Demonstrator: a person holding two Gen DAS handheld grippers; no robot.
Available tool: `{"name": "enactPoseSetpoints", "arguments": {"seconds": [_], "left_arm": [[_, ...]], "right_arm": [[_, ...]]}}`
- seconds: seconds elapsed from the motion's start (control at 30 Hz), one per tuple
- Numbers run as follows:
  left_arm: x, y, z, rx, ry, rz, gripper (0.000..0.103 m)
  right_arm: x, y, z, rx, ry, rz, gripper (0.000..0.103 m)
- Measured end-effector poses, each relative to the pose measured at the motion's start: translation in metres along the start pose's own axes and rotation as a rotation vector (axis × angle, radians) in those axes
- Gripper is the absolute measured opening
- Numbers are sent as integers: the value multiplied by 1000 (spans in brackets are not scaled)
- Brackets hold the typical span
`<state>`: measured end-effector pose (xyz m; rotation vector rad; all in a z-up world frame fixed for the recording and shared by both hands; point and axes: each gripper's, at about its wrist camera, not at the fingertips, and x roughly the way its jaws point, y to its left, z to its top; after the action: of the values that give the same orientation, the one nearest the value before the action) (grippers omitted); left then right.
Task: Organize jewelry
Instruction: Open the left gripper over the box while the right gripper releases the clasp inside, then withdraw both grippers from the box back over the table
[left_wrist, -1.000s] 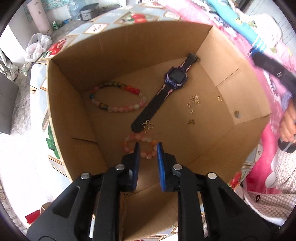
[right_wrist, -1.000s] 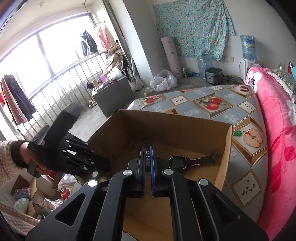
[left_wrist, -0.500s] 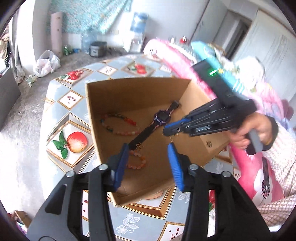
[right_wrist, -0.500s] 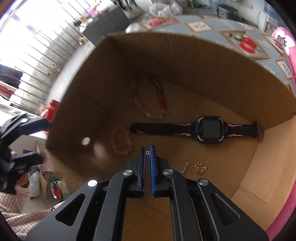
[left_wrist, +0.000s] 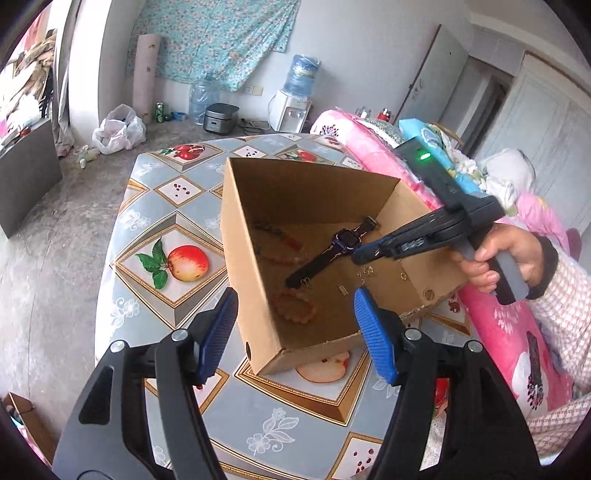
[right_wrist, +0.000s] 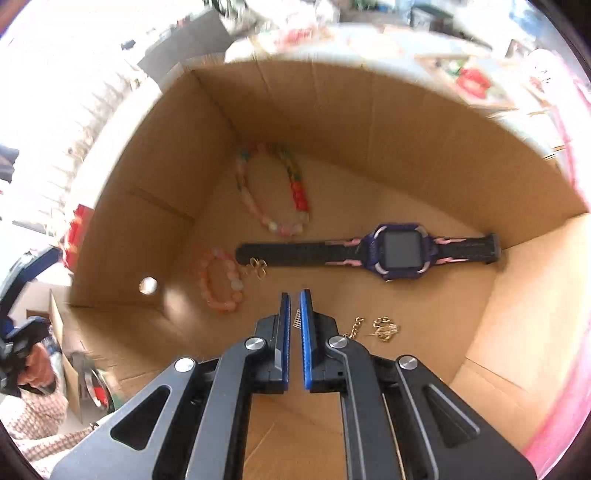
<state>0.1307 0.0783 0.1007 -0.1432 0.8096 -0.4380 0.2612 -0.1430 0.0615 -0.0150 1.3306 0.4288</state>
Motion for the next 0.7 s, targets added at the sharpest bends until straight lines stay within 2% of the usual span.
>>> {"name": "enactPoseSetpoints", "arguments": {"seconds": [0.07,0.13,0.17,0.23,0.33,0.4,0.53,0.6,0.7], "left_arm": [[-4,2,-1,-15,-20,-7,66],[-7,5,-2,-30,-38,-14,70],[-7,7,-3,-47,-47,-21,72],[-5,12,-6,-80,-49,-39,76],[6,18,-7,-139,-32,-46,78],[15,19,-9,-162,-15,-47,78],[32,22,-13,-217,37,-74,79],[40,23,-16,-256,71,-100,79],[47,21,-18,-273,91,-115,80]], "right_arm": [[-30,2,-10,8,-89,19,6],[-72,1,-28,14,-232,25,9],[-96,0,-43,23,-316,7,18],[-129,-7,-69,58,-447,-48,28],[-153,-29,-108,151,-564,-122,29],[-153,-52,-132,263,-593,-85,29],[-111,-93,-166,465,-515,76,29],[-89,-103,-176,516,-485,161,30],[-76,-107,-183,540,-487,174,31]]}}
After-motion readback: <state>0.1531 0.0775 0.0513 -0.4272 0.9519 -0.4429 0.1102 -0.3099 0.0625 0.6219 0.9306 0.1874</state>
